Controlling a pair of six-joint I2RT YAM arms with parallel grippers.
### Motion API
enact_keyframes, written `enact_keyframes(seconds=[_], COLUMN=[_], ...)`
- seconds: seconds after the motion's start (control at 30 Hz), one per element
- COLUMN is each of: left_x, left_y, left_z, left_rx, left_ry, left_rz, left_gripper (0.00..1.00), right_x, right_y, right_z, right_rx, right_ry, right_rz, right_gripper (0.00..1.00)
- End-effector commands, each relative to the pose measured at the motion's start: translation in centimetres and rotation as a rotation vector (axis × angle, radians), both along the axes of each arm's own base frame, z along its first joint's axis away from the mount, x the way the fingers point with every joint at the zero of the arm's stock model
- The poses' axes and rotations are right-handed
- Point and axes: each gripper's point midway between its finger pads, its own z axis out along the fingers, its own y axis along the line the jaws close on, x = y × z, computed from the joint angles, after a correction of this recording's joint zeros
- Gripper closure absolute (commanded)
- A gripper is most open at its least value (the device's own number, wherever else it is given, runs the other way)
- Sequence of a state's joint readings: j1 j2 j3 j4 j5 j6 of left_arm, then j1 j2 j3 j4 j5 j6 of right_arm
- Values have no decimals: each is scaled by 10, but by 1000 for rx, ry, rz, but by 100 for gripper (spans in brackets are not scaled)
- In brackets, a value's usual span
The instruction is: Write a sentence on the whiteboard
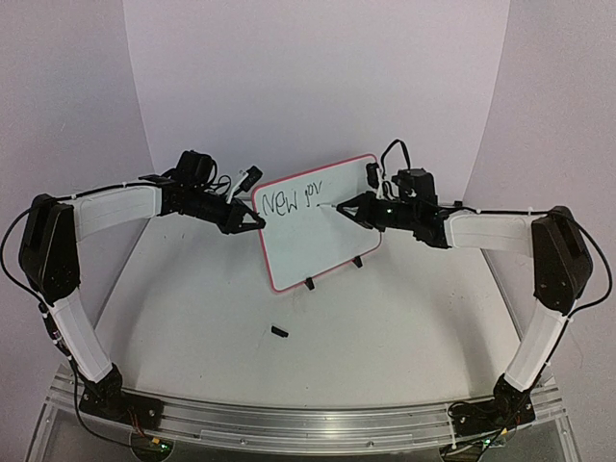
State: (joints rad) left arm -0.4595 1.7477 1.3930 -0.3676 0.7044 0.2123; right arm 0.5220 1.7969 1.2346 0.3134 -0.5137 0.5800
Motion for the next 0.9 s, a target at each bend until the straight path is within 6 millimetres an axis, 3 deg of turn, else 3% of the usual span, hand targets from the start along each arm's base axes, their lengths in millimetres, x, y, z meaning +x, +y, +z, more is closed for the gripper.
enact_keyframes(seconds=[0.0,0.87], left_x=[-18,-19], left_y=[-2,-3], left_z=[-18,-18], left_rx=[60,59], left_ry=[68,66], left_rz=[-37,-40], left_gripper=[100,100], right_x=[12,13], right_y=[-5,-5], right_z=[49,90], right_rx=[41,109], right_ry=[-122,-209], right_rz=[-50,-61], right_gripper=[100,100])
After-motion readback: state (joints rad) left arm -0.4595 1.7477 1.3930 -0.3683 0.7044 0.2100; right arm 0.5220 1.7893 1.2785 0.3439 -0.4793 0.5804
